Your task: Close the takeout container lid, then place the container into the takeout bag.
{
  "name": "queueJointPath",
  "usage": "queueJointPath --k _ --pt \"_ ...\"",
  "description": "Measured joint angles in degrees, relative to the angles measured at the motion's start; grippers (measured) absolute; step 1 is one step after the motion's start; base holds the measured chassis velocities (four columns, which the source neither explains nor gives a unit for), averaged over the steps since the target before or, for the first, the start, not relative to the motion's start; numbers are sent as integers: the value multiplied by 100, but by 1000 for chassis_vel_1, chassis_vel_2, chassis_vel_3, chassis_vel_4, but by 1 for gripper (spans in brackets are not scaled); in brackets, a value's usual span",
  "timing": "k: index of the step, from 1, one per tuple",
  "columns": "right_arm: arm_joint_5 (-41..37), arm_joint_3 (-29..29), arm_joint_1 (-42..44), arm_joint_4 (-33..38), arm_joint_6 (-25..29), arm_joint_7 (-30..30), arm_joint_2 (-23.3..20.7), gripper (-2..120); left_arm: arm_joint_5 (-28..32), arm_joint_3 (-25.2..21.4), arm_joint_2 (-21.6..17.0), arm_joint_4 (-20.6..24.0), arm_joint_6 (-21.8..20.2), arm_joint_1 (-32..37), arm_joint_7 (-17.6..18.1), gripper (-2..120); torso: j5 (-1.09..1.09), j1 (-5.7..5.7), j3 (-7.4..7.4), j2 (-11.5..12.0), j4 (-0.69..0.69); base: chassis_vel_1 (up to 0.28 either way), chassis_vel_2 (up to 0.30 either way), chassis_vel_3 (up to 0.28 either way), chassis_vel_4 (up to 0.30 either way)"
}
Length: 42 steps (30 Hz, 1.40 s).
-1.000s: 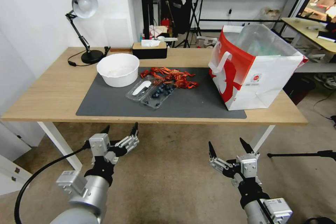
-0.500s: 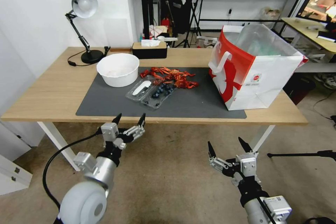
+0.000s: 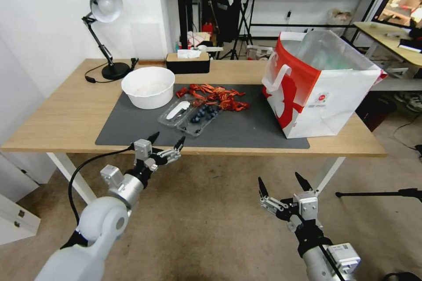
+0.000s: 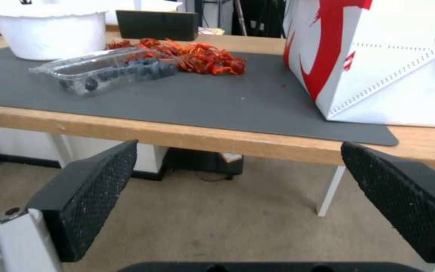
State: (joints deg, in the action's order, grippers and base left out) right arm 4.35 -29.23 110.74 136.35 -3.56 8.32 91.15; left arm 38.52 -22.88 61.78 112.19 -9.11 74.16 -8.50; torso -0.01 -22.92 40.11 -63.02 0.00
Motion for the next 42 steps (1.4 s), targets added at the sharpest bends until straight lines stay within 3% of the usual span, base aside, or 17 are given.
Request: queueJointPath --k 15,42 --pt "102 -25 37 -41 130 16 97 100 433 474 -342 -823 -467 -1022 -337 100 0 0 0 0 0 0 0 0 0" --pt "194 -26 39 -122 206 14 100 100 605 784 -369 -1210 -811 -1520 -532 100 1 1 -1 0 0 0 0 0 0"
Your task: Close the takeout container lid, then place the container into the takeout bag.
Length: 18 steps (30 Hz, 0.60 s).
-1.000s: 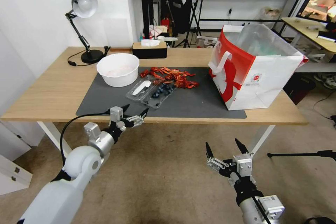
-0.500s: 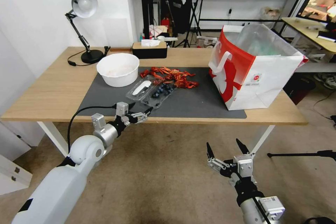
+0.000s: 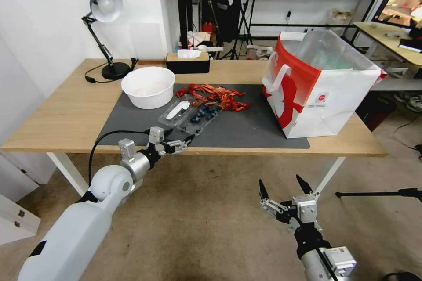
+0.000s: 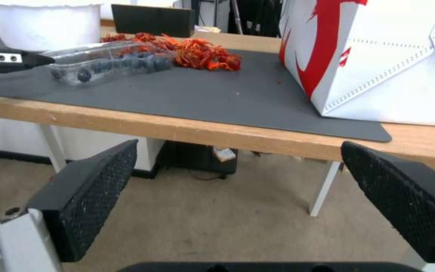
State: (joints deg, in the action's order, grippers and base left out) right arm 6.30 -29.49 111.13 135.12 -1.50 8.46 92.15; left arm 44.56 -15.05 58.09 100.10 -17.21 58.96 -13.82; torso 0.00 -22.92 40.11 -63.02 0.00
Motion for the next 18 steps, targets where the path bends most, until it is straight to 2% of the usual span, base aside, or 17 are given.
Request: queueJointPath --k 18 --pt "21 -4 -9 -72 12 -18 -1 100 54 200 22 -273 -20 -247 -124 100 0 1 0 0 0 0 0 0 0"
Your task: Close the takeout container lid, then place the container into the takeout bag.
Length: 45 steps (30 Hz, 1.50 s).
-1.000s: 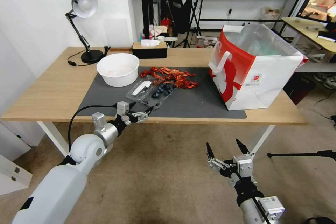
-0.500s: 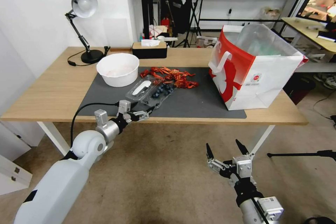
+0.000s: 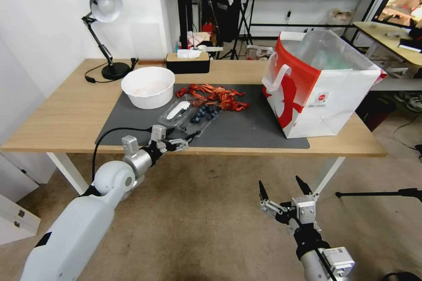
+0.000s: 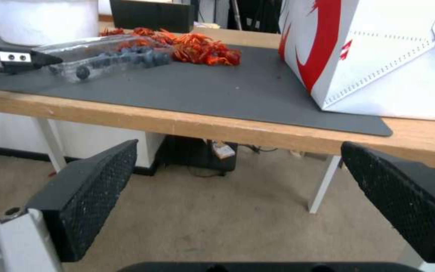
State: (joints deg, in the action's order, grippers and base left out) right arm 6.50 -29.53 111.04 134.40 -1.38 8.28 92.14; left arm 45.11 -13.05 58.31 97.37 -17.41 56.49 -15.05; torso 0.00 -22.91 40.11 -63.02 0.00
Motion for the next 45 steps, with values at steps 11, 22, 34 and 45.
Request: queueJointPath --k 11,22,34,45 --pt "36 19 -9 -45 0 -43 0 100 195 25 -1 0 83 -30 -91 100 0 0 0 0 0 0 0 0 0" --pt "44 22 -11 -77 -3 -69 0 100 222 57 30 35 175 -25 -257 100 0 0 0 0 0 0 0 0 0" --pt "44 32 -14 -103 -14 -95 0 100 214 87 79 197 241 77 -345 100 0 0 0 -1 0 0 0 0 0" --pt "45 33 -7 -103 -14 -101 -1 100 148 106 180 541 258 325 -315 100 0 0 0 -1 0 0 0 0 0"
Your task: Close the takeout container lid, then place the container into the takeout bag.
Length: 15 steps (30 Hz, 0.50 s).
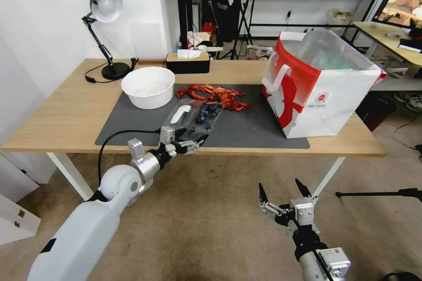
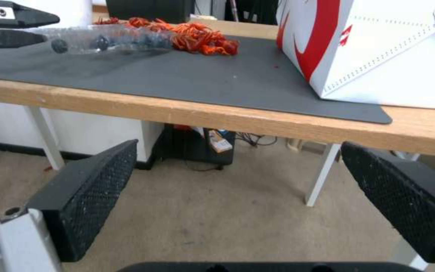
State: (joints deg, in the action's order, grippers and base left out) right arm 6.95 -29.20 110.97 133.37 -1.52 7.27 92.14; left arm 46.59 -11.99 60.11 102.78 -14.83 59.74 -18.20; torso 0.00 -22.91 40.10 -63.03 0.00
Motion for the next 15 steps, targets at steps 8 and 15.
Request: queueJointPath --k 8,15 --pt "6 3 4 -10 7 -2 0 100 -69 40 63 156 17 131 25 100 0 0 0 0 0 0 0 0 0" --pt "29 8 9 -20 16 -3 0 100 -106 92 106 260 25 184 40 100 0 0 0 0 0 0 0 0 0"
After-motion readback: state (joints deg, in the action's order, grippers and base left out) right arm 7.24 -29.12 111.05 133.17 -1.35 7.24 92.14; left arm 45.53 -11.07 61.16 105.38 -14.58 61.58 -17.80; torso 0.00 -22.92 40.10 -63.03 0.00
